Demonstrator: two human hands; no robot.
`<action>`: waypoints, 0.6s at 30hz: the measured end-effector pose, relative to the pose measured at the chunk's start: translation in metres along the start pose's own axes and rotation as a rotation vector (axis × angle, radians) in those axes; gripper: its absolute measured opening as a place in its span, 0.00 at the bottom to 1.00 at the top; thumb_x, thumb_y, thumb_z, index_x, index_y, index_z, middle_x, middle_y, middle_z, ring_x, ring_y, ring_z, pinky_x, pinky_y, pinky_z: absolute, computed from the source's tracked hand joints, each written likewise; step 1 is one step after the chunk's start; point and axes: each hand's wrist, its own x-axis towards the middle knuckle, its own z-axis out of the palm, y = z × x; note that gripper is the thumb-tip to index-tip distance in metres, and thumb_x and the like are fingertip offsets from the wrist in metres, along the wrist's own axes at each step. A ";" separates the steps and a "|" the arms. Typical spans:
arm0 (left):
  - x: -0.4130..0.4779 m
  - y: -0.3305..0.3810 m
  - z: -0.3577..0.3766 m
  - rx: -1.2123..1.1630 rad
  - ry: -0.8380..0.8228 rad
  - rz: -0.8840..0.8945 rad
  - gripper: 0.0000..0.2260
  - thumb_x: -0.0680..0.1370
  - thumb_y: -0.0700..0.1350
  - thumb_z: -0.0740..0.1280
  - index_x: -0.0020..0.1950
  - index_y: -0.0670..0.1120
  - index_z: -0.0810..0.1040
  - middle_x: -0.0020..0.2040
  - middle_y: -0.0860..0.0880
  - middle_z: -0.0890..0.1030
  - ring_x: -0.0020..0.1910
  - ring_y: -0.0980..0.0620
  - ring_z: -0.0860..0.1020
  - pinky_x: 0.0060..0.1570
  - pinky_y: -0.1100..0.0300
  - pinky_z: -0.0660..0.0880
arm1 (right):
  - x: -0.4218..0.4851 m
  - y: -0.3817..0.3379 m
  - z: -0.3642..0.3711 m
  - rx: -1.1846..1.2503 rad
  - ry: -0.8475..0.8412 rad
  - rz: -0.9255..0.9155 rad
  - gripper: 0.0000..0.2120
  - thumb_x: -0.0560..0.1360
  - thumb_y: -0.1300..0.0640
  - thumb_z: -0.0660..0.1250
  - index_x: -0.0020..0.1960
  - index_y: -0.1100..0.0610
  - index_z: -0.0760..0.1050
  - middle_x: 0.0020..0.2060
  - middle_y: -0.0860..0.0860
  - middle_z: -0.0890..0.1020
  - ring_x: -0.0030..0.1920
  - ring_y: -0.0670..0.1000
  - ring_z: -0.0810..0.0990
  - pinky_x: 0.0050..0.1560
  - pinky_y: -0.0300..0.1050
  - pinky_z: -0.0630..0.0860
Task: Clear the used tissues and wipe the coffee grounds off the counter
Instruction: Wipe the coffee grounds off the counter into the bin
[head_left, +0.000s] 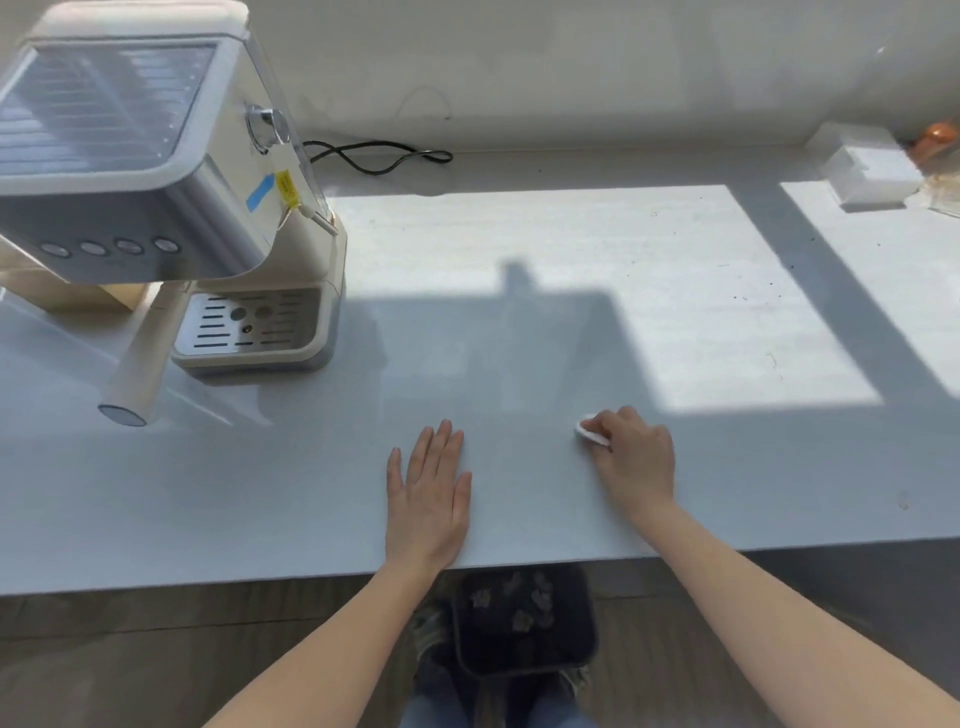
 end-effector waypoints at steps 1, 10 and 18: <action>0.000 0.000 0.000 -0.020 0.010 -0.004 0.28 0.78 0.55 0.38 0.77 0.51 0.53 0.78 0.55 0.53 0.76 0.57 0.47 0.74 0.51 0.40 | 0.015 -0.001 -0.001 0.023 0.042 0.099 0.05 0.72 0.60 0.69 0.46 0.53 0.80 0.43 0.54 0.80 0.42 0.59 0.80 0.43 0.46 0.61; 0.027 -0.046 -0.029 -0.058 0.076 0.049 0.22 0.77 0.52 0.50 0.69 0.51 0.67 0.69 0.50 0.72 0.67 0.50 0.70 0.66 0.54 0.58 | -0.042 -0.060 0.042 0.054 -0.140 -0.626 0.20 0.51 0.73 0.70 0.35 0.50 0.79 0.29 0.48 0.76 0.22 0.52 0.69 0.35 0.41 0.60; 0.032 -0.071 -0.024 0.064 0.027 0.018 0.22 0.78 0.54 0.49 0.71 0.53 0.64 0.75 0.51 0.63 0.72 0.54 0.57 0.72 0.49 0.46 | 0.082 -0.001 0.014 0.125 0.190 0.265 0.03 0.74 0.56 0.66 0.44 0.52 0.79 0.43 0.54 0.80 0.42 0.57 0.79 0.50 0.48 0.64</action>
